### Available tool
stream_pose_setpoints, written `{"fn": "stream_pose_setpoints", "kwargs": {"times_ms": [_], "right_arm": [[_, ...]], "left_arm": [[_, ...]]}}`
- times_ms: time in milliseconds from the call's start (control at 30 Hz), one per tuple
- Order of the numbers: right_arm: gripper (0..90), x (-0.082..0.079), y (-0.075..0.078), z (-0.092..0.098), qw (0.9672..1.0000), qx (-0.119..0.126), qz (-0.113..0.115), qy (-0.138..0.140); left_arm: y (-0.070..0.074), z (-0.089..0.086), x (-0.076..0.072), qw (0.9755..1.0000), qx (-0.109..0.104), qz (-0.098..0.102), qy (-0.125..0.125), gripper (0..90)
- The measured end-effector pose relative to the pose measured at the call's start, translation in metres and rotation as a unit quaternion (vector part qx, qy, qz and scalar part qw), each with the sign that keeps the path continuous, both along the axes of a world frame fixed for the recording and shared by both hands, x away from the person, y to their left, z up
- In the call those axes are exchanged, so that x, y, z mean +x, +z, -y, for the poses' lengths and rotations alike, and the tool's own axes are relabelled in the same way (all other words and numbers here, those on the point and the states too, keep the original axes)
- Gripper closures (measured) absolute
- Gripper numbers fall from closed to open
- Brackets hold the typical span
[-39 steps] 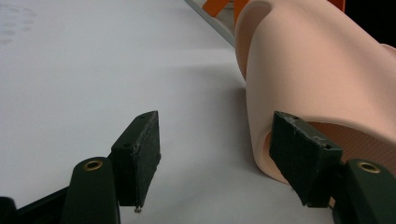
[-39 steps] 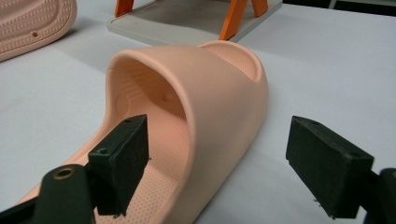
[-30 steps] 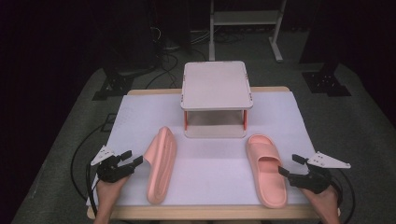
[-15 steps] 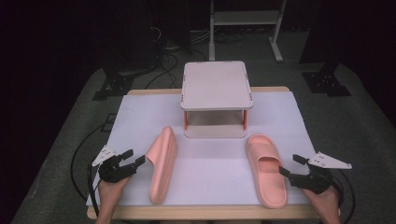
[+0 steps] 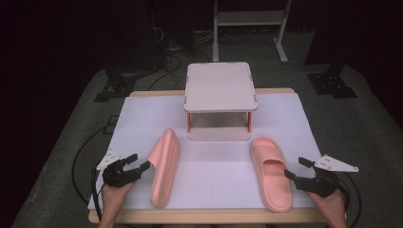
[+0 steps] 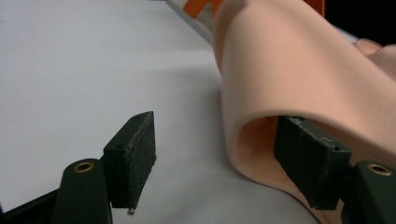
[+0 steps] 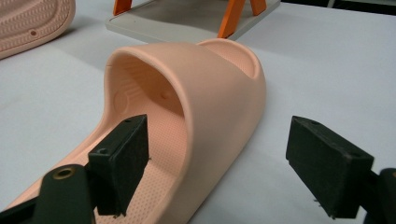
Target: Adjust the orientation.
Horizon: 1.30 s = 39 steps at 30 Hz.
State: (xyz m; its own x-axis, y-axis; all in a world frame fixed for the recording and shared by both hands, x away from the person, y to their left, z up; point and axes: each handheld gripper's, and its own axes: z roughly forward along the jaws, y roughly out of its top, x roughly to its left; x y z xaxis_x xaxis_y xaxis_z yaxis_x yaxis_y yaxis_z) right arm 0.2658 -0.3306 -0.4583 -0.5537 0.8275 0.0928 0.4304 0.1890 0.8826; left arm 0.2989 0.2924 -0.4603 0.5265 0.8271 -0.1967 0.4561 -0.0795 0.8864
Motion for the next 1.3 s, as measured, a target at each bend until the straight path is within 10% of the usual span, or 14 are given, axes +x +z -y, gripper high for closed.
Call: {"fn": "stream_pose_setpoints", "kwargs": {"times_ms": [367,900,1300], "right_arm": [[20.9,0.001,0.0,0.0,1.0,0.0,0.0,0.001],[20.9,0.001,-0.001,0.0,1.0,0.002,-0.002,0.003],[20.9,0.002,-0.001,-0.002,1.0,0.0,-0.003,0.007]], "left_arm": [[-0.002,0.02,0.008,0.9988,0.026,-0.023,-0.035,46.3],[-0.004,0.03,0.016,0.9984,0.027,-0.048,-0.01,75.4],[0.005,0.039,0.012,0.9993,-0.004,-0.036,-0.003,70.1]]}}
